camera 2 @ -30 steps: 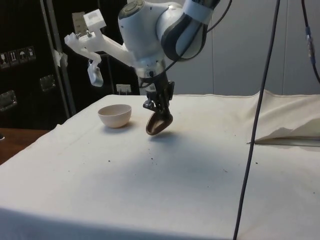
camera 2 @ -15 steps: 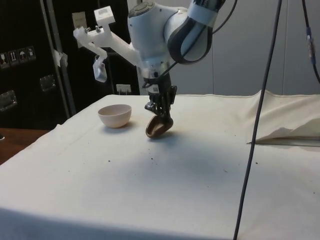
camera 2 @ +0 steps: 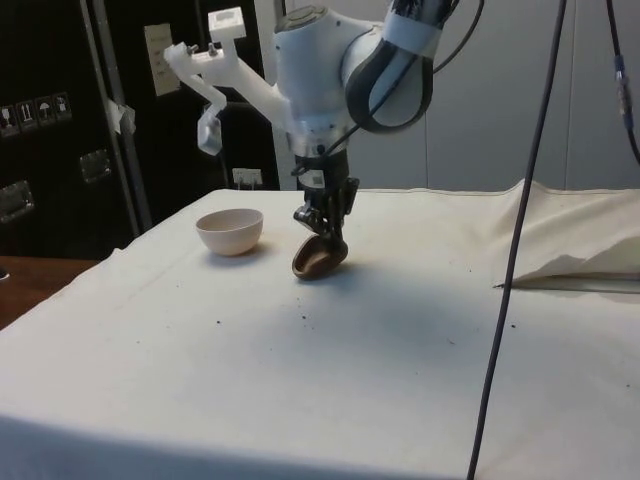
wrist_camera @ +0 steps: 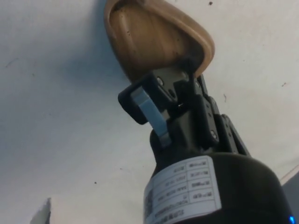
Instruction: Pour the coffee beans from the cup into the bowl.
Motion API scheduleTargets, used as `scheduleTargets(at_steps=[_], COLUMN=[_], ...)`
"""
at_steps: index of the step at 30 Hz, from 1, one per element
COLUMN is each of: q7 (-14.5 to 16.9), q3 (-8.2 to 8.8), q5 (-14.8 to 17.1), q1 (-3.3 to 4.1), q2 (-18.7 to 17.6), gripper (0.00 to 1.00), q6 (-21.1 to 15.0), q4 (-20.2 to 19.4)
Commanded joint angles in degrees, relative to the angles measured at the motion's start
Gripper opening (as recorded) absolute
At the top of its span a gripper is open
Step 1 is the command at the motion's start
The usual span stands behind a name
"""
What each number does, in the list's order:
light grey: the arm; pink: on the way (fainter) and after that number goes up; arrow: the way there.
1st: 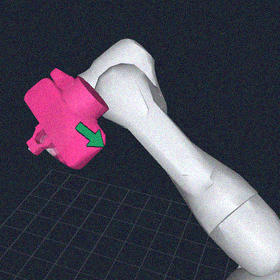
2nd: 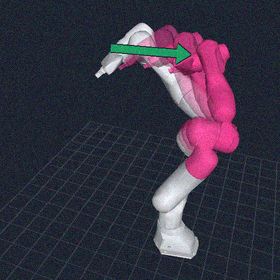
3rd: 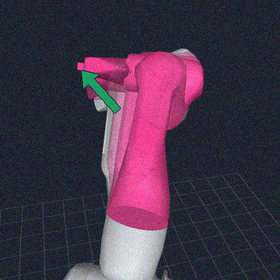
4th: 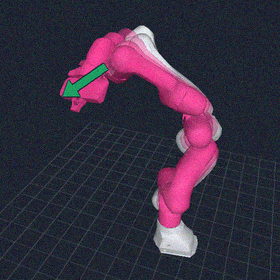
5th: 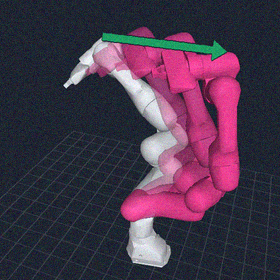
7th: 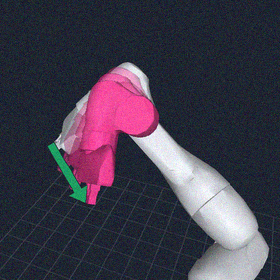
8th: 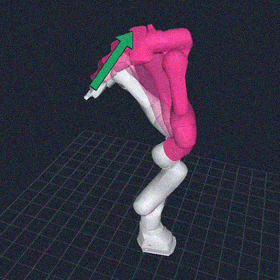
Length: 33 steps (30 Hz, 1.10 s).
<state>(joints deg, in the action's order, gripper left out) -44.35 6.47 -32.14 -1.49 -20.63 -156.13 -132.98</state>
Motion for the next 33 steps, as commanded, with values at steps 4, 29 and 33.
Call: scheduleTargets(at_steps=[4,29,33], q7=[2.46,13.46,15.47], q3=[-0.52,0.17,0.46], q5=[2.58,14.32,16.73], q1=[-1.03,-2.01,-1.72], q2=[0.11,0.11,0.4], gripper=[0.0,0.0,0.0], q6=[-3.09,-11.8,-11.69], q4=[-1.49,-5.27,-5.27])
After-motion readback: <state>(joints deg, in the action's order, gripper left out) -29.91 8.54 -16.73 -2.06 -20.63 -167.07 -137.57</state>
